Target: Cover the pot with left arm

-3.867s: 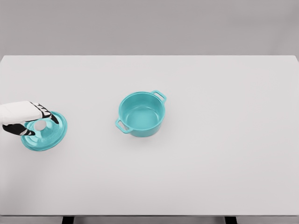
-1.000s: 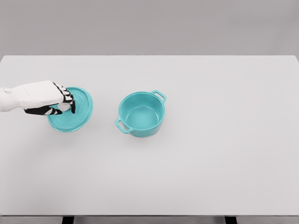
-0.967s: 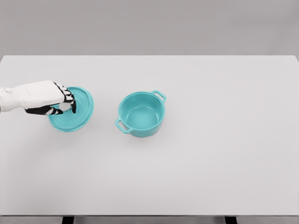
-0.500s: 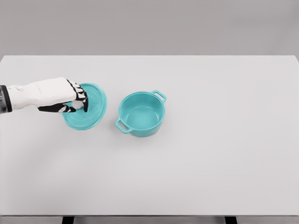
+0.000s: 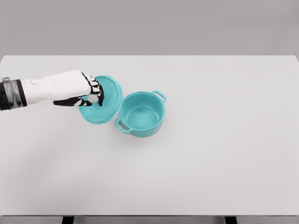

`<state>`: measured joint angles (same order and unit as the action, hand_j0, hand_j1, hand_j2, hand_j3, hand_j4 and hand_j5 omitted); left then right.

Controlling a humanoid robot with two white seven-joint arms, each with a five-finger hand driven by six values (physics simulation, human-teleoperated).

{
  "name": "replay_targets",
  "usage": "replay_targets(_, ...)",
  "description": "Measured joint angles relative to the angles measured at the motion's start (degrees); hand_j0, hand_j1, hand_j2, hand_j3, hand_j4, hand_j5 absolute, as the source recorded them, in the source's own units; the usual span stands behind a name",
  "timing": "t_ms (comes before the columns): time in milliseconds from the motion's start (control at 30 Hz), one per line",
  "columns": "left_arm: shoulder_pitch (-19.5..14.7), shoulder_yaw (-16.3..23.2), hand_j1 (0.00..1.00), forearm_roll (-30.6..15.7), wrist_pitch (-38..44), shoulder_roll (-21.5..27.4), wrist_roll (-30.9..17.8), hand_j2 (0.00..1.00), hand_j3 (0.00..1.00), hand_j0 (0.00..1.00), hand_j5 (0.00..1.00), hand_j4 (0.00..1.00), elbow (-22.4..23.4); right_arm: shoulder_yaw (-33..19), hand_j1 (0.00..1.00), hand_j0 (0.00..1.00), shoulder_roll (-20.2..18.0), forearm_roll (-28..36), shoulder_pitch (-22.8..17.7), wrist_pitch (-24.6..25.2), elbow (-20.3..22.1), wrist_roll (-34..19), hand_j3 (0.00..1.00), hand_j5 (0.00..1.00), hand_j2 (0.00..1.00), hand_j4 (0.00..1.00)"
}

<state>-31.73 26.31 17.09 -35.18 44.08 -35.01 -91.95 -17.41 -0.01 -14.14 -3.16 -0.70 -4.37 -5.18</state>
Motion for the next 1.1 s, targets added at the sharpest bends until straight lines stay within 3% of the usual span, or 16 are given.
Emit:
replay_targets(533,-0.53,0.33,0.43,0.68,-0.02,-6.1,-0.01,0.43,0.43,0.43,0.43,0.43,0.17,0.0,1.0,1.0,0.0,0.02,0.0,0.0,0.0,0.0,1.0,1.0,1.0,1.0)
replay_targets(1100,-1.32,0.45,0.43,5.07,-0.02,-13.34,-0.01,0.43,0.43,0.43,0.43,0.43,3.61,0.0,1.0,1.0,0.0,0.0,0.0,0.0,0.0,0.0,1.0,1.0,1.0,1.0)
